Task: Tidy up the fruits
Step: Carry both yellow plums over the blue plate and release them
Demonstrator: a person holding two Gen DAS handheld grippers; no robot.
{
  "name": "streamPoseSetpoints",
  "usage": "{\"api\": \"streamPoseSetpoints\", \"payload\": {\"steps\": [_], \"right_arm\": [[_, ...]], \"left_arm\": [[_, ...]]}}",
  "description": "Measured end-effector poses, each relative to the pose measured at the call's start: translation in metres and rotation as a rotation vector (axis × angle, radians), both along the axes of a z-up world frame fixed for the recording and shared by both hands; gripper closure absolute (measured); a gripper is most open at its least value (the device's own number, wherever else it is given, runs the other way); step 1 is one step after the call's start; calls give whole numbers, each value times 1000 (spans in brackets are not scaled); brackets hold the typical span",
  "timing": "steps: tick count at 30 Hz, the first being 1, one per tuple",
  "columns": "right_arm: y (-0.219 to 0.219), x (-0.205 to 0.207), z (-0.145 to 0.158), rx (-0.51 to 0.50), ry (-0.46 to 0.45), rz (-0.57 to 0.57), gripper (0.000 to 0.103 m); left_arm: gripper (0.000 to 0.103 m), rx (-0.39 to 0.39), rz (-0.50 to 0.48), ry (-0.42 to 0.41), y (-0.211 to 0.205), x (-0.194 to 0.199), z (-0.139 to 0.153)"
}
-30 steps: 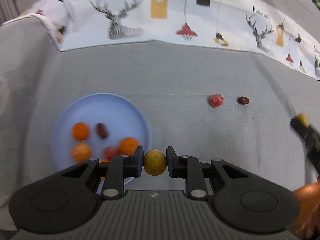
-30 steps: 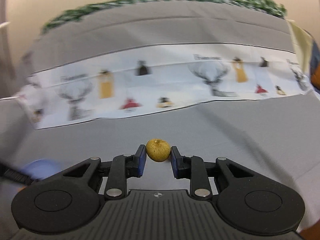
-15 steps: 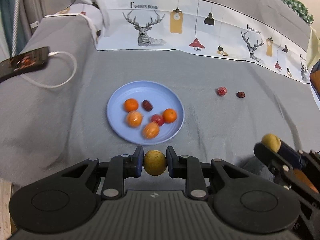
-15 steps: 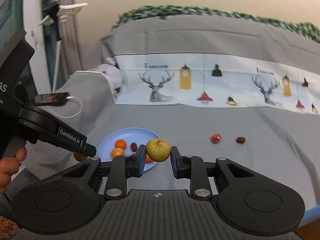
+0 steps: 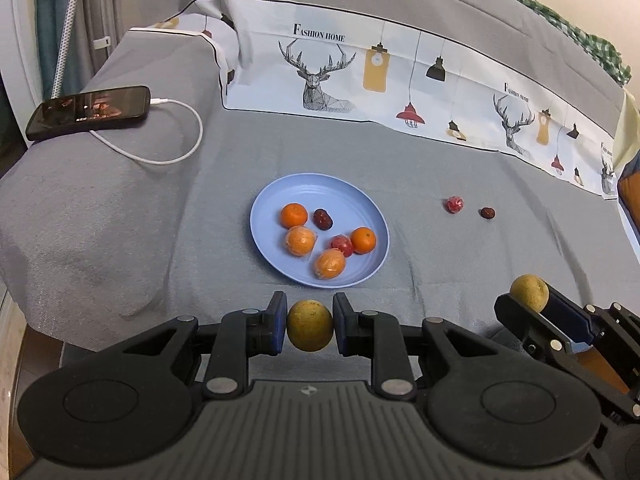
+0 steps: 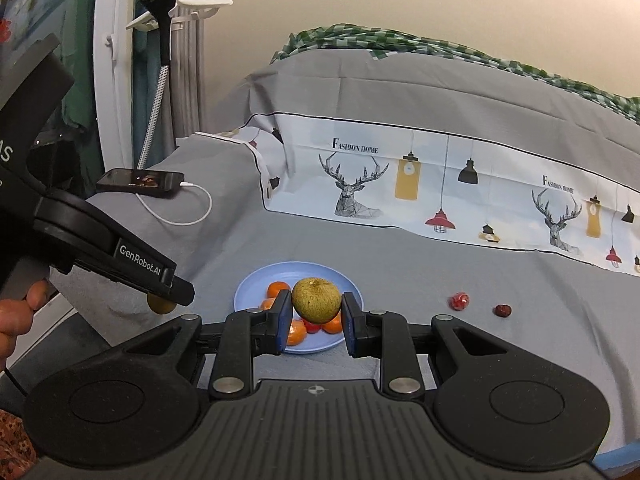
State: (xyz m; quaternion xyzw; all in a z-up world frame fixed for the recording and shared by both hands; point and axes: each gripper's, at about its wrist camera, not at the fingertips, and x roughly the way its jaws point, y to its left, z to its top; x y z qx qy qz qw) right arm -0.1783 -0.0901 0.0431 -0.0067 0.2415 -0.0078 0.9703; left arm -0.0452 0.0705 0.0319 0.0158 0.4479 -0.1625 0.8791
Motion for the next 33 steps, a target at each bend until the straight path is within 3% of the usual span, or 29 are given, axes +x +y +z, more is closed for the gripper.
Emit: {"api": "streamPoseSetpoints", "payload": {"steps": [20, 33], "right_arm": [[-2, 17, -8, -8, 48, 18, 76], [-6, 44, -21, 1, 97, 36, 76]], "left_arm": [[76, 10, 14, 32, -1, 15, -10], [76, 36, 10, 38, 1, 44, -20]]}}
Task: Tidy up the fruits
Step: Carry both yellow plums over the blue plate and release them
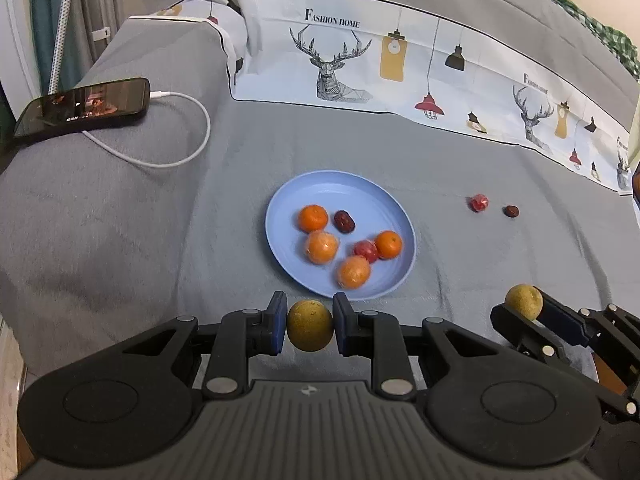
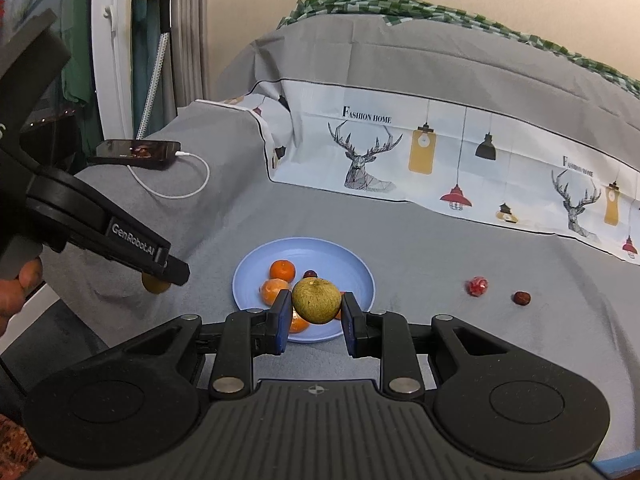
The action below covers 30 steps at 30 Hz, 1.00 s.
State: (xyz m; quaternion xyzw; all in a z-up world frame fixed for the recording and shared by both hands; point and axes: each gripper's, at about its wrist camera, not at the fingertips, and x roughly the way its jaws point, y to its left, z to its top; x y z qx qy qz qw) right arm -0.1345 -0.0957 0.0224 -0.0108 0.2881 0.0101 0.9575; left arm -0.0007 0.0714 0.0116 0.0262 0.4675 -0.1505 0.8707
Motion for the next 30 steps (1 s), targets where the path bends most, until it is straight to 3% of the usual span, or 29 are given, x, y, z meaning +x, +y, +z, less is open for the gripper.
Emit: {"api": "streamPoseSetpoints", "payload": {"steps": [9, 20, 30], "right_arm": [[1, 50, -20, -1, 47, 21, 76], [-10, 133, -60, -9, 133, -14, 76], [-25, 180, -94, 17, 203, 0, 76]], "left_arm": [[76, 28, -13, 24, -6, 49, -21], [76, 105, -64, 53, -48, 128, -62], [76, 167, -89, 76, -74, 167, -95]]}}
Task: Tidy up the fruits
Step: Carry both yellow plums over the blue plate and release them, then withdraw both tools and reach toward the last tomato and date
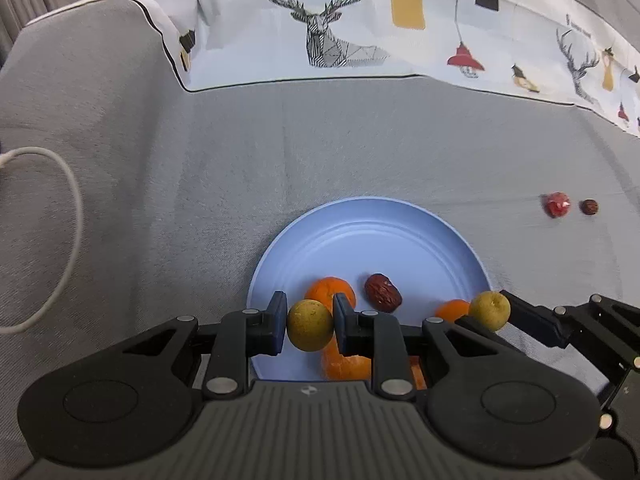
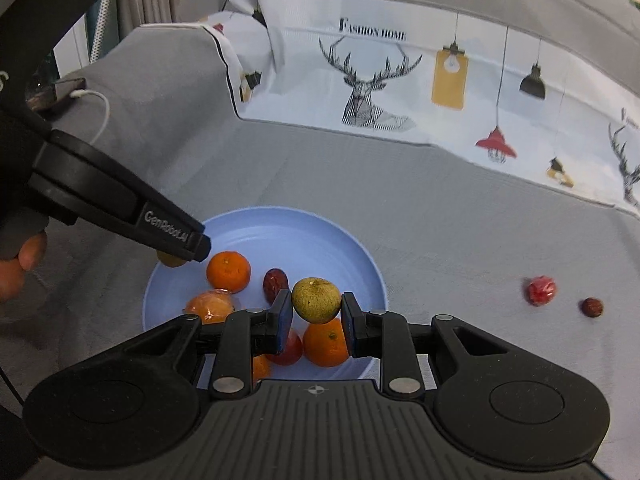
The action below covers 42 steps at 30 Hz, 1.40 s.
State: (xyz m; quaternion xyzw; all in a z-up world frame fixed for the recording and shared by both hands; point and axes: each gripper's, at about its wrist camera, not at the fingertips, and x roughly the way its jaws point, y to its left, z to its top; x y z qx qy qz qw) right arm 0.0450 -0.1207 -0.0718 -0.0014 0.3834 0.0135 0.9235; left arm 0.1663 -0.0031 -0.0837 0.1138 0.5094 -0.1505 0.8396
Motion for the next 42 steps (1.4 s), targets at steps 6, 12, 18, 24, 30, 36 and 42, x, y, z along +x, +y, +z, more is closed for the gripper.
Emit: {"api": "streamPoseSetpoints", "payload": {"steps": [6, 12, 18, 24, 30, 36, 42], "right_arm": [[-1, 15, -12, 2, 27, 24, 33], [0, -11, -3, -13, 9, 9, 7], [2, -55, 15, 54, 34, -51, 4], [17, -107, 45, 68, -17, -56, 1], [34, -152, 66, 28, -82, -34, 1], [30, -181, 80, 14, -141, -78, 1], [33, -199, 91, -5, -207, -62, 1]], "left_arm": [[0, 21, 42, -75, -1, 3, 3], [0, 48, 10, -40, 6, -13, 8], [0, 103, 48, 3, 21, -51, 22], [0, 125, 46, -18, 43, -103, 44], [0, 106, 105, -50, 65, -157, 62], [0, 134, 96, -90, 71, -194, 69], [0, 130, 90, -129, 69, -209, 80]]}}
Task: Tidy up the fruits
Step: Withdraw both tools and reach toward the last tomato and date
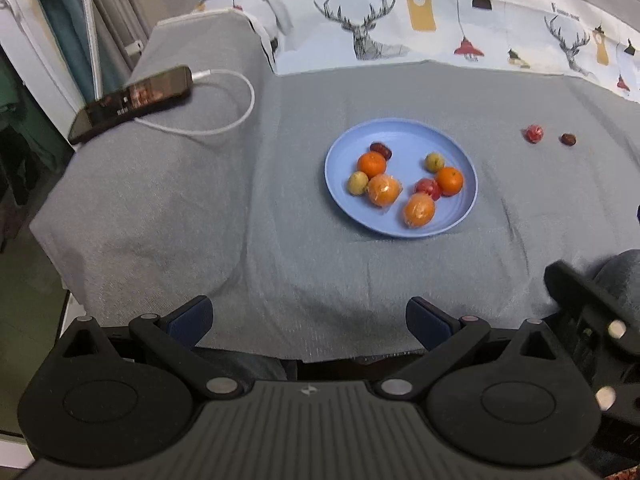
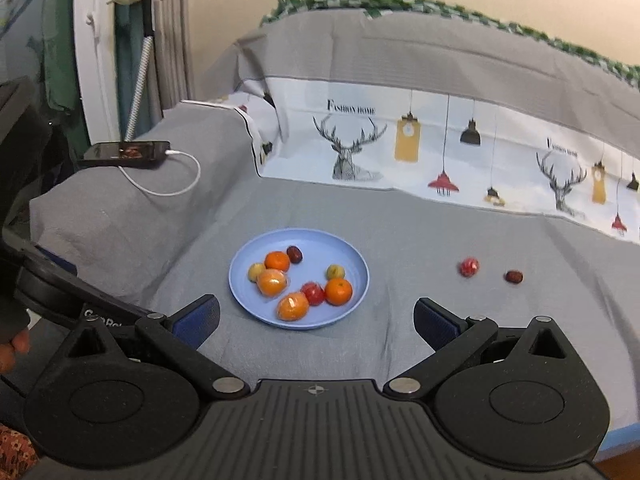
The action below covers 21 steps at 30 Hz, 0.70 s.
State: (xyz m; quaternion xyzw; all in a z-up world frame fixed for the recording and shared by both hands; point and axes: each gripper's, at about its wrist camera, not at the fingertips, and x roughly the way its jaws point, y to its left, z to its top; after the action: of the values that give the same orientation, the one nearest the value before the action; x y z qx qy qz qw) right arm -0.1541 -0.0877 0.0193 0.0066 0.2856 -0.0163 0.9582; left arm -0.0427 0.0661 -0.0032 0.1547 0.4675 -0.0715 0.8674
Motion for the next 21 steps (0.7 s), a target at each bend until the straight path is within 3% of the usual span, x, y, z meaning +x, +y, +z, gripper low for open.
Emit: {"api": "streamPoseSetpoints", "payload": {"steps": [13, 21], "right_arm": [[3, -18, 11, -54, -55, -16, 1], [4, -25, 14, -68, -68, -13, 1]], "left_arm": [[0, 19, -65, -38, -18, -8, 10], [0, -7, -45, -48, -13, -16, 18]]}}
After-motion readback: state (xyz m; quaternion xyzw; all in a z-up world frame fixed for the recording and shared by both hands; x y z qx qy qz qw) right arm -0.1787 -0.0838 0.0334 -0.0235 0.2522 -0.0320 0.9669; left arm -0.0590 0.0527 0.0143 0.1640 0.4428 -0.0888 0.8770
